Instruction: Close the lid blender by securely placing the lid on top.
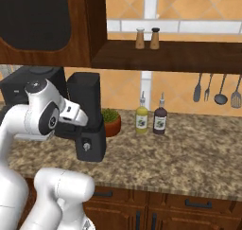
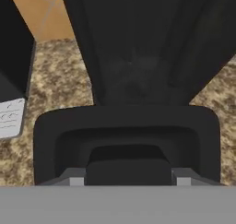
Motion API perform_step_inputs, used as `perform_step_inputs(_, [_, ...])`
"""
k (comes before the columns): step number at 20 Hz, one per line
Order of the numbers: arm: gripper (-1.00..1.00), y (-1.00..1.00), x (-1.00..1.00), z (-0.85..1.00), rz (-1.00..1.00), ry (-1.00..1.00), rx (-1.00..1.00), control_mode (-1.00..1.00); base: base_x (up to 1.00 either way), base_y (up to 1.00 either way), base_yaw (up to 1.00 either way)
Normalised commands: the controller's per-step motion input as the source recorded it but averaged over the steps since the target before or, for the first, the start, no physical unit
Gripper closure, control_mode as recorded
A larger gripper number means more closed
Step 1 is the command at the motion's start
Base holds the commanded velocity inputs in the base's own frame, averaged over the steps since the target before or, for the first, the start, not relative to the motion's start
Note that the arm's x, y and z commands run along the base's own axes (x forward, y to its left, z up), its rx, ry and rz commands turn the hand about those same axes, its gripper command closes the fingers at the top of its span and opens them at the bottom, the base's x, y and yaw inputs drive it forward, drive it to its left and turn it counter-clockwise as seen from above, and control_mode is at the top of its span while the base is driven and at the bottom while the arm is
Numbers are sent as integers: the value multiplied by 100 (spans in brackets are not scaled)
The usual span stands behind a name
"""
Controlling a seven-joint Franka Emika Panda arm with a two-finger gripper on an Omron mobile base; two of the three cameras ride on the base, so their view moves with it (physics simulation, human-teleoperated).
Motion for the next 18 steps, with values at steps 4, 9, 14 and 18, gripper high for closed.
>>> perform_step_inputs(4, [100,16,25,100,-13,0,-3,-100,0,0,0])
perform_step_inputs(9, [100,0,-15,100,-11,1,0,-100,0,0,0])
perform_step_inputs(14, [100,-20,-11,100,0,0,0,-100,0,0,0])
perform_step_inputs(18, [100,-67,-48,93,15,-7,5,-100,0,0,0])
